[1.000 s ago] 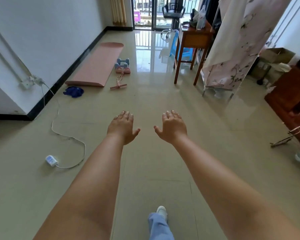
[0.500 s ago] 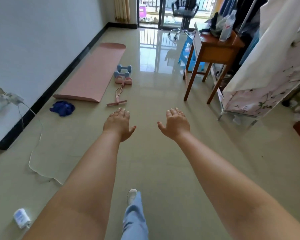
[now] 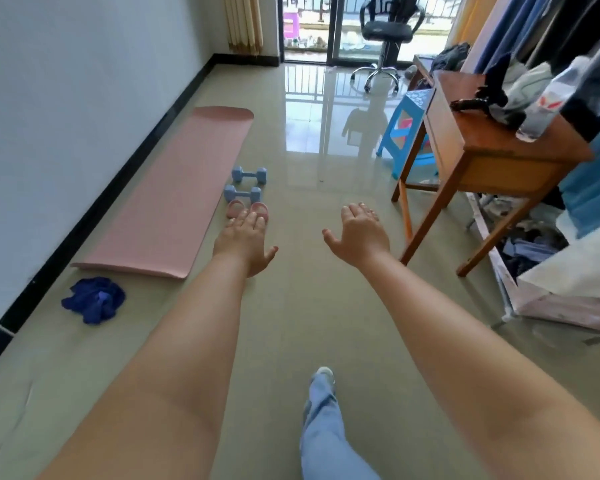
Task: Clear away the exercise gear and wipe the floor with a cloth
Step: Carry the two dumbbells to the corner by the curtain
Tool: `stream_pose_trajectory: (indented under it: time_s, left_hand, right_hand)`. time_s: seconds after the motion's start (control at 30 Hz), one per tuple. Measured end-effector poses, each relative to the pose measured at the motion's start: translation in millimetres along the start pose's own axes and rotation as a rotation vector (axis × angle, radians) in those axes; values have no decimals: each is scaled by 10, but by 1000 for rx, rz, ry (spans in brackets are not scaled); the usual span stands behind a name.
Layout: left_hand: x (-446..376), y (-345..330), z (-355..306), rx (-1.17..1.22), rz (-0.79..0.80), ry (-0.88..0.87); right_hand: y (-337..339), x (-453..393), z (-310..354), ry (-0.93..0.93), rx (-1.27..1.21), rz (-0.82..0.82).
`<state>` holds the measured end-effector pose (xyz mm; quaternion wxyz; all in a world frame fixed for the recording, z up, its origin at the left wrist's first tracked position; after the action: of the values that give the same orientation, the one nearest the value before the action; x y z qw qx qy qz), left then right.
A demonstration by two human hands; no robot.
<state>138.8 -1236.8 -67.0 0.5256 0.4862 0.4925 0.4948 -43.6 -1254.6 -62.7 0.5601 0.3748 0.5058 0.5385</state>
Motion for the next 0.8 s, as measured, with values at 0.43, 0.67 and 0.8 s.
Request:
stream_pose_trajectory:
  time_s: [0.43,0.67,0.8]
  left_hand:
    - [-4569,-549,798,80,71,211]
    - [-6745,-1043,1304,152,158,338]
    - [-7739,-1363,1540,211,195,456]
  right_hand:
    - [-1141,-4821,-29,119,1,115]
    - [-1986,-7207,203,184,-2,249]
    - [-2404,-8374,324,276,11,318]
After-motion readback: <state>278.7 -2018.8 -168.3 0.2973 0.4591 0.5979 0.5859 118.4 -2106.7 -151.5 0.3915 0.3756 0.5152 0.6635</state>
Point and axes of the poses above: each hand's wrist, its own x-axis away from the middle knuckle, its own y-axis out of the back of the hand, z = x × y, the point moved 1 cm from there along -x, towards the middle knuckle, and after that the axes turned 15 degrees about -z, right-handed, at the moved point
